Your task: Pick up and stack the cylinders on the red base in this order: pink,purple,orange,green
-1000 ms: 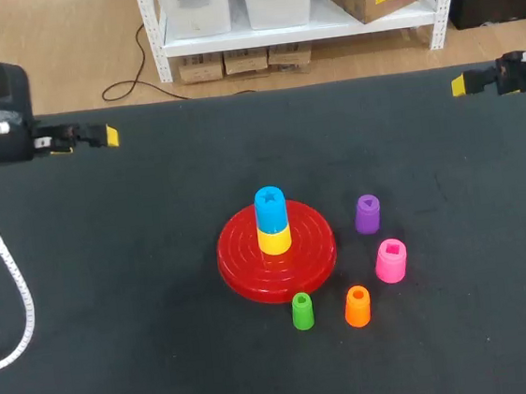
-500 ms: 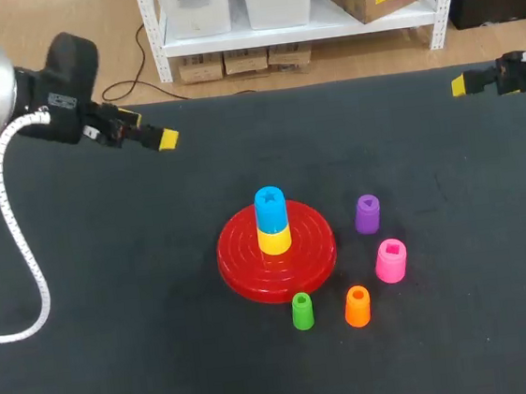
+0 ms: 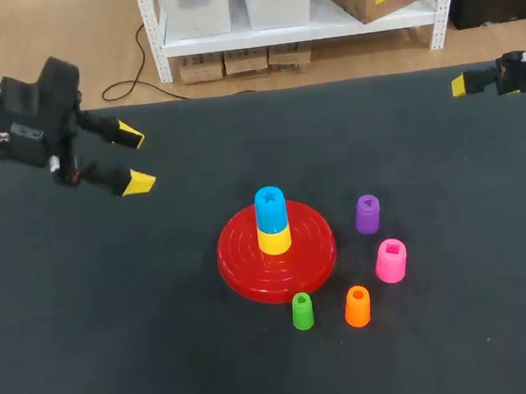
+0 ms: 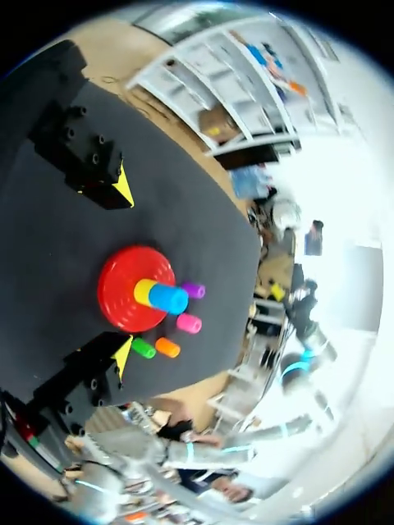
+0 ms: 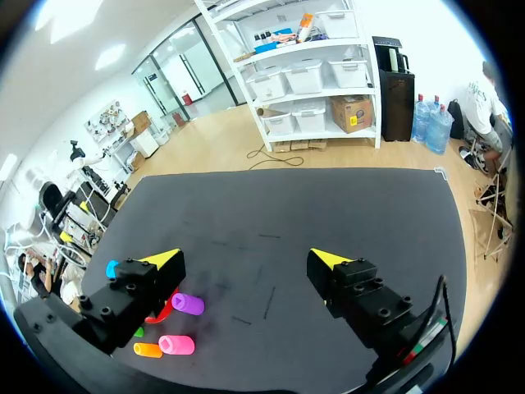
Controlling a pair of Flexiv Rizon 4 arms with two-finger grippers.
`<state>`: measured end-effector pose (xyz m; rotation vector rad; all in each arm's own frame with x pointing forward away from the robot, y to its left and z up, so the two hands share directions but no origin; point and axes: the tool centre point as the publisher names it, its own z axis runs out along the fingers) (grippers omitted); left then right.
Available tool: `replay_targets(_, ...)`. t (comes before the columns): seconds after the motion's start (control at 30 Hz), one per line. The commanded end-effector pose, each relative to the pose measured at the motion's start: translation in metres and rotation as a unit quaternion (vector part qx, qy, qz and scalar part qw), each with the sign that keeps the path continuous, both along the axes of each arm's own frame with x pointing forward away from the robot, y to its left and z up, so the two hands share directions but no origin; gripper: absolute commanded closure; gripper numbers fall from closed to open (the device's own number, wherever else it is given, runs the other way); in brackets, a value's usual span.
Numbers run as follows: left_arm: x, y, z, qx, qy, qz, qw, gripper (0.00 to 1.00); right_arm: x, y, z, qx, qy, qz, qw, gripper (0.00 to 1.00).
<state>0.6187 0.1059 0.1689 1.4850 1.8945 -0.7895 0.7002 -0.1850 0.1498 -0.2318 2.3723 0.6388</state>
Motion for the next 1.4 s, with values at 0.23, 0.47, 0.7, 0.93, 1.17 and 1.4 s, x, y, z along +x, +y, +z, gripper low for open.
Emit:
replay_targets(0.23, 0.0058, -0.0049, -0.0075, -0.003, 0.011, -0.124, 0.992, 0.0, 0.0, -0.0002, 0.0, 0.0, 0.0, 0.0, 1.0, 0.0)
replay_targets(0.47, 0.0086, -0.0015, -0.0107, 0.004, 0.025, -0.073, 0.997, 0.0, 0.0, -0.0002, 0.0, 0.0, 0.0, 0.0, 1.0, 0.0)
replay_targets(0.7, 0.0065, -0.002, -0.011, 0.022, 0.019, -0.06, 0.998, 0.0, 0.0, -0.0002, 0.0, 0.0, 0.0, 0.0, 1.0, 0.0)
replay_targets(0.93, 0.0081, -0.005, -0.0071, 0.005, 0.047, -0.019, 0.999, 0.0, 0.0, -0.0002, 0.0, 0.0, 0.0, 0.0, 1.0, 0.0)
replay_targets(1.17, 0.0081, -0.005, -0.0071, 0.005, 0.047, -0.019, 0.999, 0.0, 0.0, -0.0002, 0.0, 0.0, 0.0, 0.0, 1.0, 0.0)
replay_targets(1.4, 0.0081, -0.005, -0.0071, 0.005, 0.047, -0.019, 0.999, 0.0, 0.0, -0.0002, 0.0, 0.0, 0.0, 0.0, 1.0, 0.0)
